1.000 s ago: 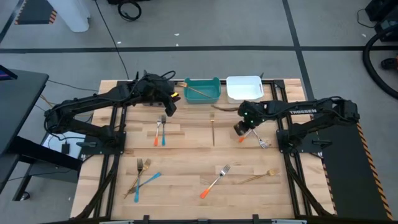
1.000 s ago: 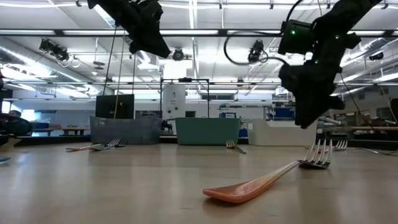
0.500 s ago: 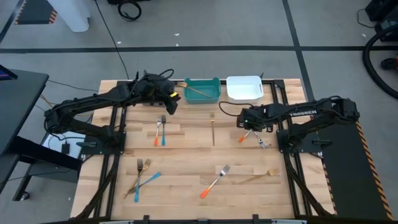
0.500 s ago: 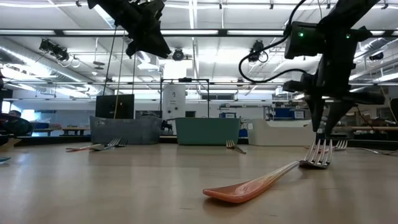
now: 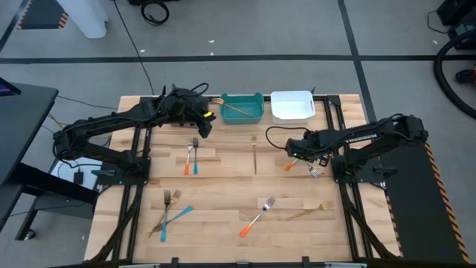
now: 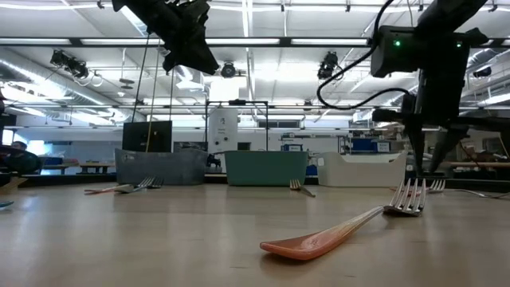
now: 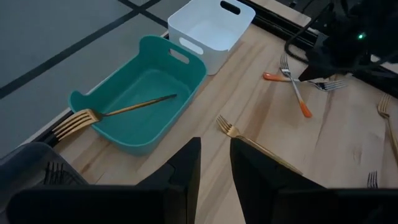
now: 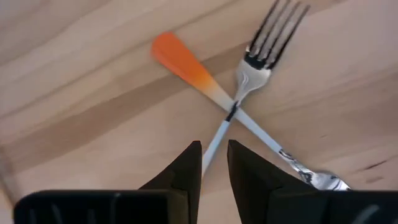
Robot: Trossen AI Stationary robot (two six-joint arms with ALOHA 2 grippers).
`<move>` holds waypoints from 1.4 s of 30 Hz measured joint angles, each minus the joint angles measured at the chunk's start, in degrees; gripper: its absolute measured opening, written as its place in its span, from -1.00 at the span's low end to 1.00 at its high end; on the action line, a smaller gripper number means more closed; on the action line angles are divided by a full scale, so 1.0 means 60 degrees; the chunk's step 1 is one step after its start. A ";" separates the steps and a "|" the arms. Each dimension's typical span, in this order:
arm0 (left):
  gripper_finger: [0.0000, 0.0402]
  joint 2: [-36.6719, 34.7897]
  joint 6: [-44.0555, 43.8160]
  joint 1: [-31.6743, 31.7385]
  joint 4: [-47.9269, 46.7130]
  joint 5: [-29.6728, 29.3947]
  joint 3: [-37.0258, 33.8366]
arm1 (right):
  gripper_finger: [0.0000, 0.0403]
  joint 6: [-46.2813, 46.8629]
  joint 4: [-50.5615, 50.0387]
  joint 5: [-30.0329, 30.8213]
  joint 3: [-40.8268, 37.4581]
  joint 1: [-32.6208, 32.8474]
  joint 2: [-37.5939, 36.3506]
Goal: Sort silverware by color (type)
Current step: Put the orange fork into the white bin
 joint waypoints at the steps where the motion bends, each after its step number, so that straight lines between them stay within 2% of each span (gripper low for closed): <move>1: -0.52 0.0000 0.0000 -0.0001 0.0000 0.0000 0.0000 | -0.59 0.0007 0.0016 -0.0033 0.0000 0.0013 0.0129; 11: -0.52 0.0000 0.0499 0.0000 0.0000 0.0002 0.0000 | -0.60 0.0492 0.0753 -0.0511 0.0000 0.0014 0.1331; 26: -0.52 0.0000 0.0541 0.0000 -0.0017 0.0002 -0.0002 | -0.60 0.1487 0.1303 -0.0540 0.0011 0.0004 0.1670; 35: -0.52 0.0000 0.1475 0.0000 -0.0033 0.0004 -0.0004 | -0.61 0.2175 0.1048 -0.0564 0.0045 -0.0032 0.1954; 38: -0.52 0.0000 0.1674 0.0000 -0.0034 0.0006 -0.0004 | -0.68 0.2136 0.1112 -0.0619 0.0088 -0.0111 0.2207; 42: -0.52 0.0000 0.1760 0.0000 -0.0044 0.0004 -0.0004 | -0.90 0.1650 0.1134 -0.0551 0.0107 -0.0107 0.2279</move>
